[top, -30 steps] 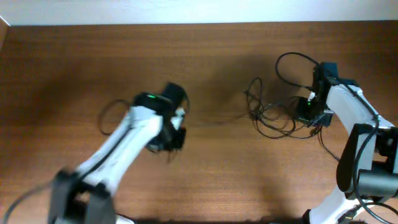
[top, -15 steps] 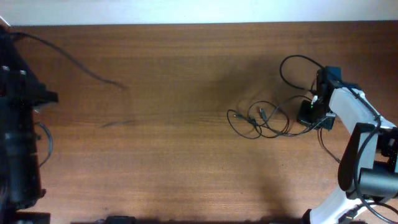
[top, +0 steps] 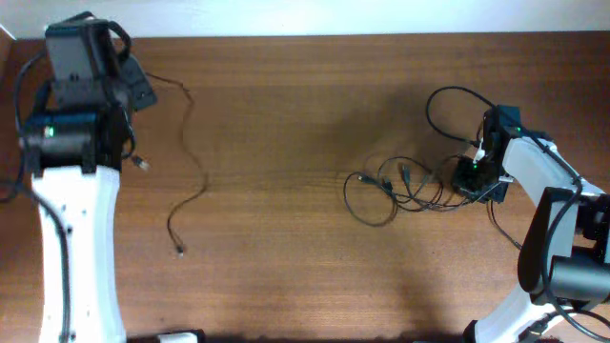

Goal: Untangle cables

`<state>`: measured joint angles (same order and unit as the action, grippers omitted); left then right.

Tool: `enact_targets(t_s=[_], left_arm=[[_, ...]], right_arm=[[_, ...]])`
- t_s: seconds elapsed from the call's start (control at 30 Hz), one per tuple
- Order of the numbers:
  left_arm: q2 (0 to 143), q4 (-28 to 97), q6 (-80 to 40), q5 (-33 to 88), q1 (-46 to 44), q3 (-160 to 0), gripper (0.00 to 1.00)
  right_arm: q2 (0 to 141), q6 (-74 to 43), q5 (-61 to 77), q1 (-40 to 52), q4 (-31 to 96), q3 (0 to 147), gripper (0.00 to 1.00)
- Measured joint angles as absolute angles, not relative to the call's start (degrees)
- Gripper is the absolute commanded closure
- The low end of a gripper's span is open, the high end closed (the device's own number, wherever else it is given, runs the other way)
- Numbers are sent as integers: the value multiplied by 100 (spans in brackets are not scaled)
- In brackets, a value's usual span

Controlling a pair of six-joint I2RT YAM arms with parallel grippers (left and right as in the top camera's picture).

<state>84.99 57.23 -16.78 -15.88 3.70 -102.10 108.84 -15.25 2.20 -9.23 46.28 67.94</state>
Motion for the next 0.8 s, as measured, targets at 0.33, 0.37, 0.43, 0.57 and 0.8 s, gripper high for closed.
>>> enact_targets(t_s=[0.33,0.37,0.43,0.57,0.8], left_arm=[[11203,7522,-1673,-825,705,-10217,82],[11428,7524,-1627,-690,729,-10217,72],[11815,7507,-1431,-174,880,-10210,26],[11893,7671,-814,1813,1527,-10208,14],[11893,8184,69,4766,2119,-10208,5]], right_arm=[[10884,-1518,246,-923,4626,6790,76],[10884,-1520,244,-923,4626,6790,77],[10884,-1520,246,-923,4626,6790,76],[10884,-1527,246,-923,4626,6790,61],[10884,-1507,513,-923,4700,6783,1]])
